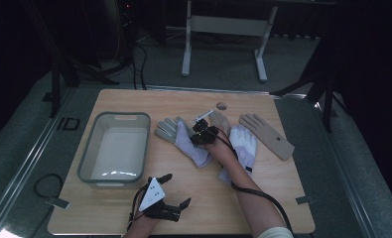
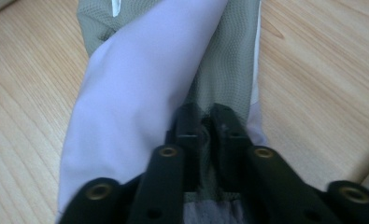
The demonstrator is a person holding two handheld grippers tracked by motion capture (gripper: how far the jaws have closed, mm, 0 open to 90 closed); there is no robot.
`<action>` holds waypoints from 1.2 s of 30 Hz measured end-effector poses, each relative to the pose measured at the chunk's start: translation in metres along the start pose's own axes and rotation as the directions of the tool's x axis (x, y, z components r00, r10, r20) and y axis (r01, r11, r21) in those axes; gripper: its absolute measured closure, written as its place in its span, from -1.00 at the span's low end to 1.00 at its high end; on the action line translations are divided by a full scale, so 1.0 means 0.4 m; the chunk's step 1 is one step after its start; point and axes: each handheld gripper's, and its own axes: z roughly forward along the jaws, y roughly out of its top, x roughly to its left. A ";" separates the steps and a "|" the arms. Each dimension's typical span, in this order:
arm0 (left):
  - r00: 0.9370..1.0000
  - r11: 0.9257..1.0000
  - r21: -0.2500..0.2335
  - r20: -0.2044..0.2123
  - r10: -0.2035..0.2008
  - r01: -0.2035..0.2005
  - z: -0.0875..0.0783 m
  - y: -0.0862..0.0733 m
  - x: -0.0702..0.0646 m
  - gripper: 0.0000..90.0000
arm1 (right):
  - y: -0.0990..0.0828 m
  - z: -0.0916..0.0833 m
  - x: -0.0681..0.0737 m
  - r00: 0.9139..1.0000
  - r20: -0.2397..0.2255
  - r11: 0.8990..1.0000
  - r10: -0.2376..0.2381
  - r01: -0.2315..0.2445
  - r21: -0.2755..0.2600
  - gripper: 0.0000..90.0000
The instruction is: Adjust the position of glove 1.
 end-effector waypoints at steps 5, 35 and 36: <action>1.000 1.000 -0.002 0.001 0.000 0.000 0.000 0.000 0.000 -0.99 | -0.004 -0.026 0.022 0.992 0.019 0.990 0.128 -0.127 -0.054 0.97; 1.000 1.000 -0.002 -0.005 0.007 -0.007 0.000 0.000 -0.002 -0.99 | -0.202 -0.171 0.105 0.791 0.040 0.744 0.610 -0.555 -0.372 0.96; 1.000 1.000 -0.001 -0.004 0.006 -0.006 0.000 0.000 -0.002 -0.99 | -0.204 -0.162 0.109 0.790 0.073 0.753 0.609 -0.547 -0.367 0.96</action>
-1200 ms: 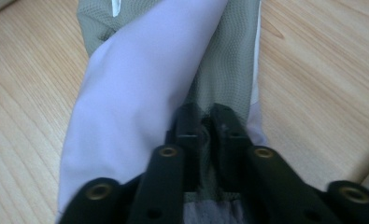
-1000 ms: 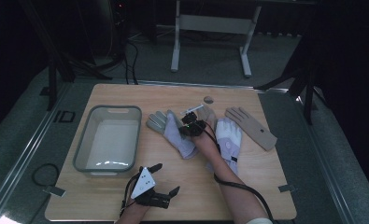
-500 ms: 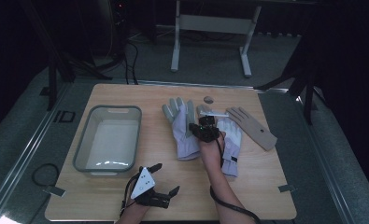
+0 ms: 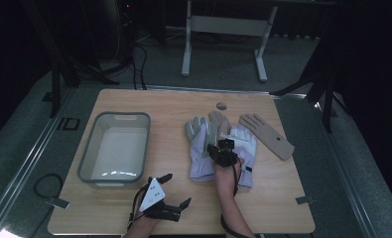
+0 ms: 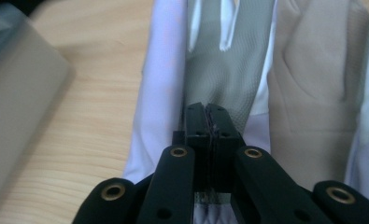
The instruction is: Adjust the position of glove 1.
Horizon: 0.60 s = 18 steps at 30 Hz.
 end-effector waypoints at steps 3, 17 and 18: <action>1.000 1.000 0.001 0.001 0.001 -0.001 0.000 0.000 0.001 -0.99 | -0.016 0.026 0.001 0.999 0.032 0.999 -0.036 0.034 0.042 0.91; 1.000 1.000 0.006 0.005 0.001 -0.001 0.001 0.001 0.001 -0.99 | 0.031 0.005 -0.003 0.993 -0.028 0.990 -0.114 0.116 0.077 0.60; 1.000 1.000 0.006 0.005 0.002 -0.002 0.001 0.001 0.001 -0.99 | 0.043 -0.003 -0.006 0.990 -0.028 0.987 -0.139 0.141 0.074 0.56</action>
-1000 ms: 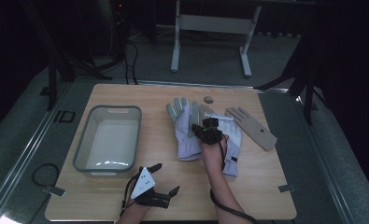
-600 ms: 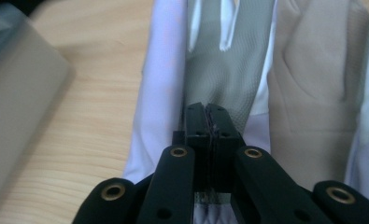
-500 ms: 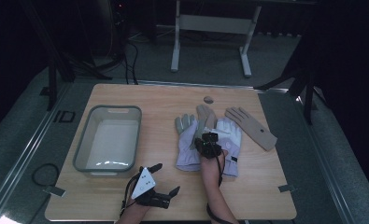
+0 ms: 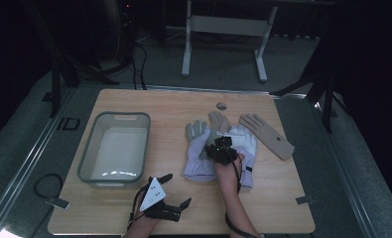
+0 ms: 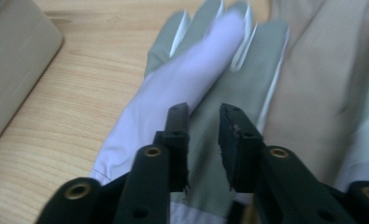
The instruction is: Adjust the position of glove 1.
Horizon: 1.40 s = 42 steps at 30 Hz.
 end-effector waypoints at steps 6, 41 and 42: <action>1.000 1.000 0.000 0.000 -0.001 0.001 0.000 0.000 0.000 -0.99 | 0.048 -0.046 -0.041 0.990 -0.049 0.991 -0.132 0.133 0.018 0.54; 1.000 1.000 -0.002 -0.005 -0.008 0.008 0.001 0.000 0.001 -0.99 | 0.030 -0.148 -0.317 0.966 -0.055 0.956 -0.254 0.260 0.139 0.15; 1.000 1.000 -0.001 -0.004 -0.007 0.007 0.001 0.000 0.001 -0.99 | 0.030 -0.145 -0.320 0.970 -0.049 0.959 -0.239 0.243 0.144 0.15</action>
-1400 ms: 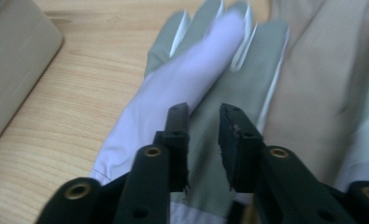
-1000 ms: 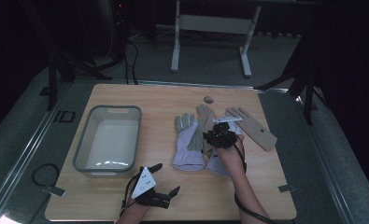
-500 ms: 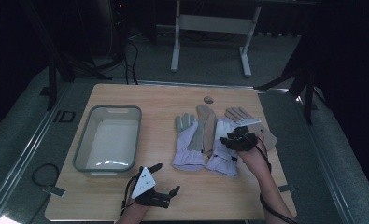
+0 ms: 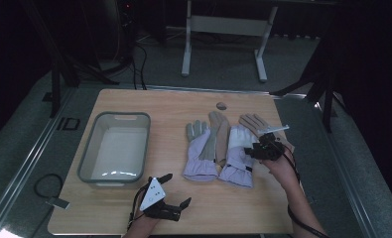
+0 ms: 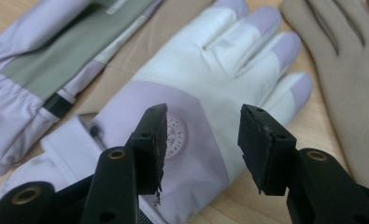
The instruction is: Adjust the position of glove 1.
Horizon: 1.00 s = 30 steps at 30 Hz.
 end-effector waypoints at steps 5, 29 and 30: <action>1.000 1.000 0.001 0.001 0.001 -0.001 0.000 0.000 0.000 -0.99 | -0.014 0.034 -0.003 0.999 -0.017 0.999 0.031 -0.031 0.027 0.08; 1.000 1.000 0.003 -0.003 0.005 -0.005 0.000 0.000 -0.001 -0.97 | -0.053 0.084 0.046 0.999 -0.039 0.998 -0.018 0.021 0.066 0.45; 1.000 1.000 0.003 -0.004 0.004 -0.004 0.000 0.000 -0.001 -0.97 | -0.053 0.083 0.047 0.999 -0.035 0.998 -0.016 0.018 0.065 0.49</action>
